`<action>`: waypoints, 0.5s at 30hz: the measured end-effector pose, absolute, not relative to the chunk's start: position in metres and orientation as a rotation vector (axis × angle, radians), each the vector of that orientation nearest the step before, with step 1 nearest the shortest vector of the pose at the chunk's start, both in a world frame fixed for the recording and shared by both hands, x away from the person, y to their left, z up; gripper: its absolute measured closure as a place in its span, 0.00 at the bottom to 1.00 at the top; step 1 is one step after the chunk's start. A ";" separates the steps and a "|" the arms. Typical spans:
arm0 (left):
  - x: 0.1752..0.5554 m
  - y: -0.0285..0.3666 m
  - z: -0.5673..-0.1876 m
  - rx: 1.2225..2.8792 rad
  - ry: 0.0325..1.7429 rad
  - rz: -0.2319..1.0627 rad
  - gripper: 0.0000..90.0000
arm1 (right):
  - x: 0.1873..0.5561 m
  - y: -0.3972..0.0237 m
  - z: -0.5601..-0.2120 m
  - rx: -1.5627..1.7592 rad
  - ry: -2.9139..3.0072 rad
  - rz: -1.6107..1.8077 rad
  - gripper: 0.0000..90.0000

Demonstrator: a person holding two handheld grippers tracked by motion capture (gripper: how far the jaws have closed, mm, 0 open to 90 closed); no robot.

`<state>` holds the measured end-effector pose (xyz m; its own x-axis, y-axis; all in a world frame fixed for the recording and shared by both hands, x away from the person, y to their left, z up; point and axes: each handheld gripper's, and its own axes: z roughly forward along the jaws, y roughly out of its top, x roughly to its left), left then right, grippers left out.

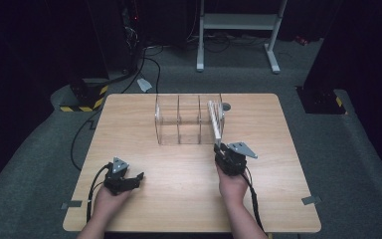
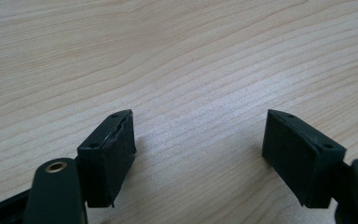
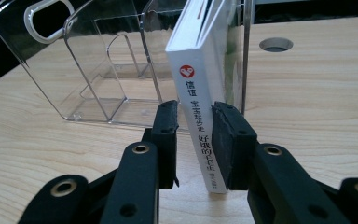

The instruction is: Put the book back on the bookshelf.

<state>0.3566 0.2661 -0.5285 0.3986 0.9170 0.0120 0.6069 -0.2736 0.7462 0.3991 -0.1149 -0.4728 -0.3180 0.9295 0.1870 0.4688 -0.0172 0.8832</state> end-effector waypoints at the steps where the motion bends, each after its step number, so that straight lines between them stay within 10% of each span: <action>1: 0.357 0.266 -0.529 1.991 1.298 0.596 0.28 | 0.399 -0.115 -0.473 1.459 1.796 1.302 0.79; 15: 0.357 0.266 -0.529 1.990 1.299 0.595 0.28 | 0.405 -0.117 -0.468 1.458 1.793 1.290 0.77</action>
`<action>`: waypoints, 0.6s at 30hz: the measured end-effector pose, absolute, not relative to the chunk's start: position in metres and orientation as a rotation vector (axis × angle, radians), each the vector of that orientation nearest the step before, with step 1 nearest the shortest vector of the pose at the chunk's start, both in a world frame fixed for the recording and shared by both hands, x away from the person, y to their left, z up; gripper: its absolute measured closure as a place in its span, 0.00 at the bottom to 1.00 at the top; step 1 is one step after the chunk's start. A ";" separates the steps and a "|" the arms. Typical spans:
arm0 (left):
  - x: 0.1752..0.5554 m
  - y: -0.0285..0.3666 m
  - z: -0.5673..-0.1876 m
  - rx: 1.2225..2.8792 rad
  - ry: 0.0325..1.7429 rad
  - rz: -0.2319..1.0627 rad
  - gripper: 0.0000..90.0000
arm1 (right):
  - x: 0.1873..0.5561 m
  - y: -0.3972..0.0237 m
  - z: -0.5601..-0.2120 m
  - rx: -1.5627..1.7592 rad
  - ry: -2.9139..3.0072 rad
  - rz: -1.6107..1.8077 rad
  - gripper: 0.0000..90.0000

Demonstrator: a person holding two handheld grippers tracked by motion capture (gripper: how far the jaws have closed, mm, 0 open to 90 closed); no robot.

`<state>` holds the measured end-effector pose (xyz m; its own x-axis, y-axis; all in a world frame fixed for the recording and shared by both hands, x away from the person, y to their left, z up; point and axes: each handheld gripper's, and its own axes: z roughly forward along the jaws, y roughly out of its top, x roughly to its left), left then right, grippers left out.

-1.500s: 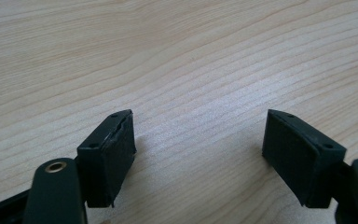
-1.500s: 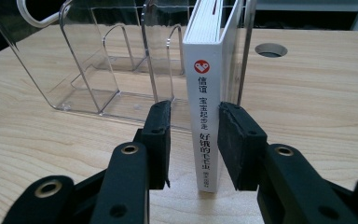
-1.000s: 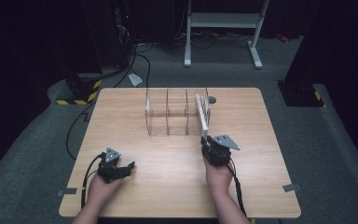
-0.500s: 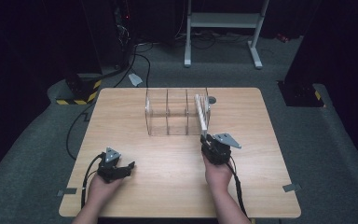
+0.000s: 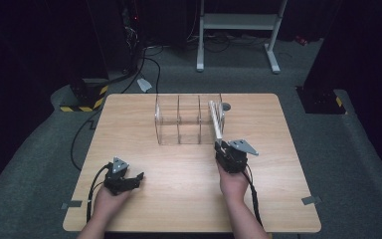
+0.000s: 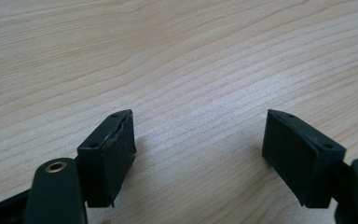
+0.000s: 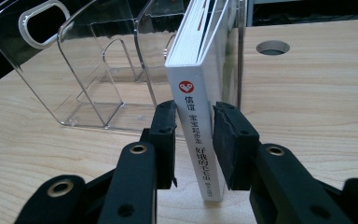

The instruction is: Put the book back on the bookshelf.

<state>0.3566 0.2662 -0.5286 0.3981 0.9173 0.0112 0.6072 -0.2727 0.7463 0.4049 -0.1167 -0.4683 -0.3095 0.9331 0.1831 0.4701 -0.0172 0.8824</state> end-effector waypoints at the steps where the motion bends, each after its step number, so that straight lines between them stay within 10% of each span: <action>1: 0.357 0.266 -0.529 1.990 1.298 0.595 0.28 | 0.405 -0.117 -0.468 1.460 1.790 1.290 0.77; 18: 0.356 0.266 -0.529 1.989 1.299 0.594 0.28 | 0.411 -0.109 -0.470 1.492 1.721 1.278 0.79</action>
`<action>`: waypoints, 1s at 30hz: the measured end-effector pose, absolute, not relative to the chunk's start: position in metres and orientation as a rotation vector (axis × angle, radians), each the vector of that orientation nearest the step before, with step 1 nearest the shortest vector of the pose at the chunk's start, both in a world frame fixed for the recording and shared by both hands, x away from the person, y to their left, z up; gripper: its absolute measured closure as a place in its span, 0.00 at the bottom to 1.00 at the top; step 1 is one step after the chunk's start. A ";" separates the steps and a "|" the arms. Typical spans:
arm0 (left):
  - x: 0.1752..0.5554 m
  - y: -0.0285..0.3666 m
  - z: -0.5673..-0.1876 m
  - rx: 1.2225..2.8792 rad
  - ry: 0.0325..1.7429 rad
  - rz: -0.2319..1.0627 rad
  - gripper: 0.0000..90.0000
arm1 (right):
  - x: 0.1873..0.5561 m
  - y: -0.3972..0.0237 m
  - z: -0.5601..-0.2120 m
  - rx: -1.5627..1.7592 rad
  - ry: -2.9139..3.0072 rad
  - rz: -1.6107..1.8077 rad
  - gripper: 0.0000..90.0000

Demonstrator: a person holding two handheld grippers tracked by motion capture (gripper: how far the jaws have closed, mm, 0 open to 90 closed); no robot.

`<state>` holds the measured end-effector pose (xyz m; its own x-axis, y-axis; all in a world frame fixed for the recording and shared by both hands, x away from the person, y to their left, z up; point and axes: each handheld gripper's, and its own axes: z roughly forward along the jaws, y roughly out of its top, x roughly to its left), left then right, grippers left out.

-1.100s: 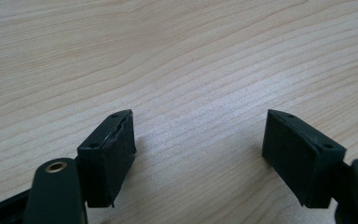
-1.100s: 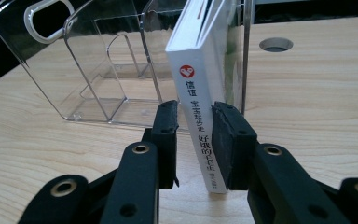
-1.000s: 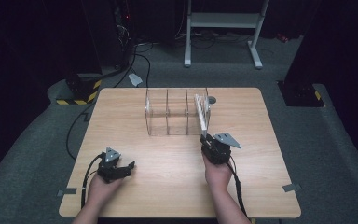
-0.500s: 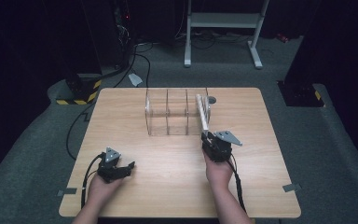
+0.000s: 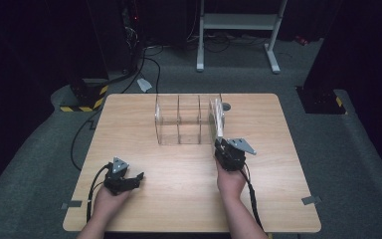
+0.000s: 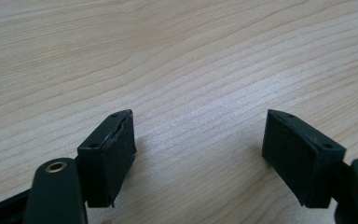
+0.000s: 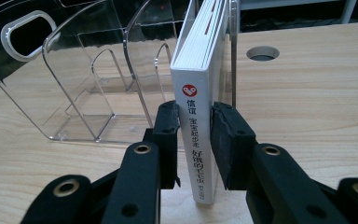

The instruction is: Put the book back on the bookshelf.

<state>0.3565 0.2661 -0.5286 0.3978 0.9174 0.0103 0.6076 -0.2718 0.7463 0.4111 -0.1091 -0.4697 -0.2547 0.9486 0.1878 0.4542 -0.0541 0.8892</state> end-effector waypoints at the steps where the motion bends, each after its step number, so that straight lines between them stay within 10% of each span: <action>1: 0.356 0.266 -0.529 1.989 1.299 0.595 0.28 | 0.412 -0.108 -0.470 1.492 1.720 1.274 0.79; 30: 0.357 0.266 -0.529 1.989 1.300 0.595 0.28 | 0.425 -0.105 -0.469 1.473 1.715 1.244 0.80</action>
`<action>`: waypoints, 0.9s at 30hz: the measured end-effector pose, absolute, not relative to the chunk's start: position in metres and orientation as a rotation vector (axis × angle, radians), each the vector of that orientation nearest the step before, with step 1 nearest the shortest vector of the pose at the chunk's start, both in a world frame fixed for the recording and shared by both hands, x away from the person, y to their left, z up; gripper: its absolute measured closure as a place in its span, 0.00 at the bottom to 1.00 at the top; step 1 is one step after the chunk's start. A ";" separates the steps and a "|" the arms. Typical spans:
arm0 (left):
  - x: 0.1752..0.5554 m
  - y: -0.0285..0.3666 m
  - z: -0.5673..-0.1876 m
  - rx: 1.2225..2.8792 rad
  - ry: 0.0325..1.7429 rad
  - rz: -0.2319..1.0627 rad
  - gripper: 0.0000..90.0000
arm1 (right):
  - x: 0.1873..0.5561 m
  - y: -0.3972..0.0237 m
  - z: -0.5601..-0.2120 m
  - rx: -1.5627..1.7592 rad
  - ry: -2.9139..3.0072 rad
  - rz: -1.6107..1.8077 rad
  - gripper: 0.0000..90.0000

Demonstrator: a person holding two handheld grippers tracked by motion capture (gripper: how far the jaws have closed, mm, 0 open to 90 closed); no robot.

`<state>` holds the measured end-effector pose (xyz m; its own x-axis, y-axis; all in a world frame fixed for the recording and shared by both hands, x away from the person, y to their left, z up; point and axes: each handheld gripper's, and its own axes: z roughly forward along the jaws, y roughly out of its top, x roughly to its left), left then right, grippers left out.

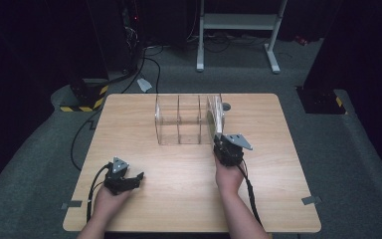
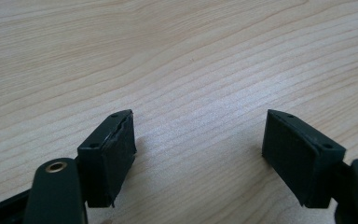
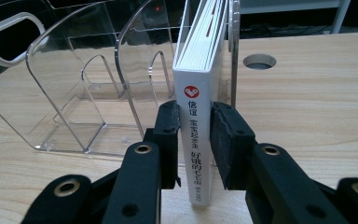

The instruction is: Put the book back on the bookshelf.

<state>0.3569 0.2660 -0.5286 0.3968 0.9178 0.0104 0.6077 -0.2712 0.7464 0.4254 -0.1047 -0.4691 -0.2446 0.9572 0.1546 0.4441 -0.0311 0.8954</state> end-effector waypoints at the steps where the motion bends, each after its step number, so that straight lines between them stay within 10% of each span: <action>1: 0.357 0.266 -0.528 1.994 1.298 0.601 0.28 | 0.426 -0.105 -0.469 1.473 1.713 1.247 0.80; 27: 0.356 0.266 -0.529 1.987 1.302 0.594 0.29 | 0.425 -0.107 -0.462 1.426 1.728 1.282 0.59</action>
<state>0.3559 0.2662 -0.5286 0.3956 0.9184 0.0088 0.6084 -0.2692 0.7466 0.4247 -0.1074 -0.4616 -0.2835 0.9470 0.1510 0.4191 -0.0193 0.9077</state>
